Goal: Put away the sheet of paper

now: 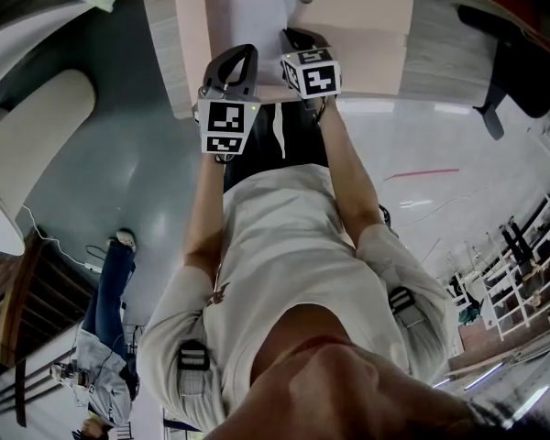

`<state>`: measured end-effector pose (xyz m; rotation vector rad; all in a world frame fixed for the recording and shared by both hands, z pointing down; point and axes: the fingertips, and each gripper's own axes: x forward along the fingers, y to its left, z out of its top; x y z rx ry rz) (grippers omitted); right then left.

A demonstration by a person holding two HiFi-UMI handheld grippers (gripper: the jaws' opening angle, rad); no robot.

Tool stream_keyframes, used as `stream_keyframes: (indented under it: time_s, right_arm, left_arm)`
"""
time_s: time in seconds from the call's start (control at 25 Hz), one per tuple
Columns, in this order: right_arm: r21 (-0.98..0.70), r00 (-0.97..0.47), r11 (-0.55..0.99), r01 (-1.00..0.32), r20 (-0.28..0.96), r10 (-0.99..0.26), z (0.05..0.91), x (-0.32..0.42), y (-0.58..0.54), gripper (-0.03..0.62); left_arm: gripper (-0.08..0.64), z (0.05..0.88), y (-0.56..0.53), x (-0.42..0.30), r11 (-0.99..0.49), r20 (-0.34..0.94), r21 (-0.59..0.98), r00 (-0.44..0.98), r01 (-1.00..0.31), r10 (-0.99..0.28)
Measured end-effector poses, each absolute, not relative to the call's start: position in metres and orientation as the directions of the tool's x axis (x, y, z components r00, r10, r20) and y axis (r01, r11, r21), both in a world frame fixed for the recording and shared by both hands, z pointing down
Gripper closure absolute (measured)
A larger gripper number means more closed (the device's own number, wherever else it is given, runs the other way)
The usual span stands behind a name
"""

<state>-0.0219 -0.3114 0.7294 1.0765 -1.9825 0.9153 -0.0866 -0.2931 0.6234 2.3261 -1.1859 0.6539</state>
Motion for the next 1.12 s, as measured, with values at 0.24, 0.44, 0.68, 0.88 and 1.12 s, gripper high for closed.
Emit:
stream_keyframes:
  time_s: [0.24, 0.44, 0.68, 0.88, 1.12]
  right_arm:
    - [-0.24, -0.41, 0.41, -0.88, 0.82, -0.4, 0.731, -0.019, -0.309, 0.571]
    - [-0.224, -0.401, 0.416, -0.882, 0.82, -0.409, 0.73, -0.016, -0.308, 0.571]
    - [-0.224, -0.405, 0.421, -0.879, 0.816, -0.412, 0.728, -0.014, -0.304, 0.568]
    - [-0.221, -0.403, 0.425, -0.878, 0.821, -0.405, 0.727, -0.01, -0.3, 0.514]
    - [-0.212, -0.397, 0.421, -0.882, 0.816, -0.42, 0.715, -0.004, -0.295, 0.502]
  left_arm:
    - [0.543, 0.623, -0.291, -0.087, -0.529, 0.588, 0.17, 0.516, -0.832, -0.622]
    - [0.543, 0.622, -0.29, -0.084, -0.53, 0.585, 0.171, 0.518, -0.831, -0.624]
    - [0.543, 0.619, -0.287, -0.079, -0.537, 0.578, 0.169, 0.525, -0.826, -0.625]
    - [0.543, 0.614, -0.287, -0.075, -0.543, 0.574, 0.162, 0.526, -0.824, -0.628]
    - [0.543, 0.604, -0.285, -0.075, -0.547, 0.562, 0.154, 0.528, -0.823, -0.637]
